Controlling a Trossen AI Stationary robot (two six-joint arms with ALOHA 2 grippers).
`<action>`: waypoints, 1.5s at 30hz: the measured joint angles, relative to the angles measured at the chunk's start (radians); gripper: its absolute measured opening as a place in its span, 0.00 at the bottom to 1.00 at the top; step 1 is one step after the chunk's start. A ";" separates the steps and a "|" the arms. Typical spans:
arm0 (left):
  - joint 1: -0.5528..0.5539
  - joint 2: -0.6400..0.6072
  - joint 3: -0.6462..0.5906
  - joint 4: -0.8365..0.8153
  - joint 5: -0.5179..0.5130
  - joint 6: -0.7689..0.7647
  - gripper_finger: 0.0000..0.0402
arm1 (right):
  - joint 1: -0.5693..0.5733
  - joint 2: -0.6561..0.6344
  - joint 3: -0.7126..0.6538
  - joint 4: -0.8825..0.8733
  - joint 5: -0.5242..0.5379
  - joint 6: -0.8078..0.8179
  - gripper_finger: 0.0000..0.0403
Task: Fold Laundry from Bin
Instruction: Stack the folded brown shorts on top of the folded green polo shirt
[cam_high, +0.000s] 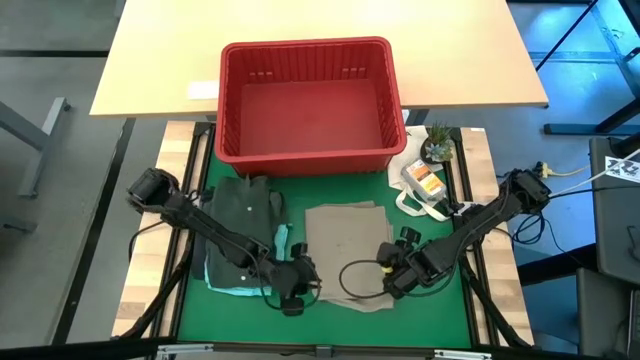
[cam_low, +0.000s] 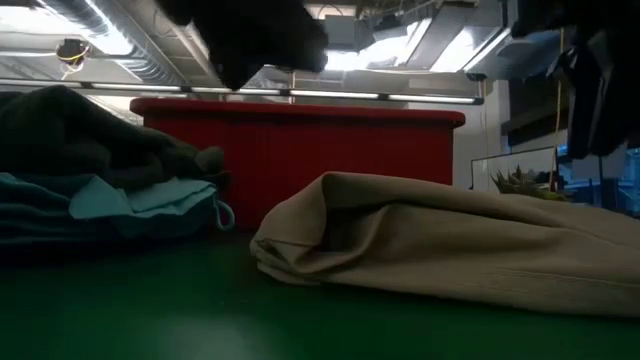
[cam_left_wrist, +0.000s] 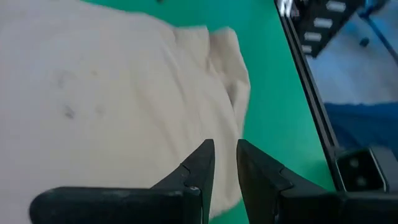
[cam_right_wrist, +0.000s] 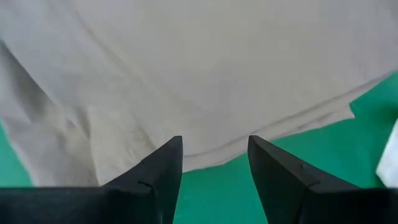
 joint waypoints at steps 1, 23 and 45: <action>0.007 -0.010 0.000 0.000 -0.005 0.002 0.16 | 0.000 0.000 0.006 0.001 0.000 0.000 0.45; 0.121 -0.050 0.000 0.000 0.006 -0.056 0.51 | 0.000 0.000 0.016 0.078 -0.087 0.008 0.64; 0.330 -0.051 0.002 -0.377 0.182 -0.288 0.60 | -0.233 -0.021 0.016 -0.159 -0.202 -0.017 0.88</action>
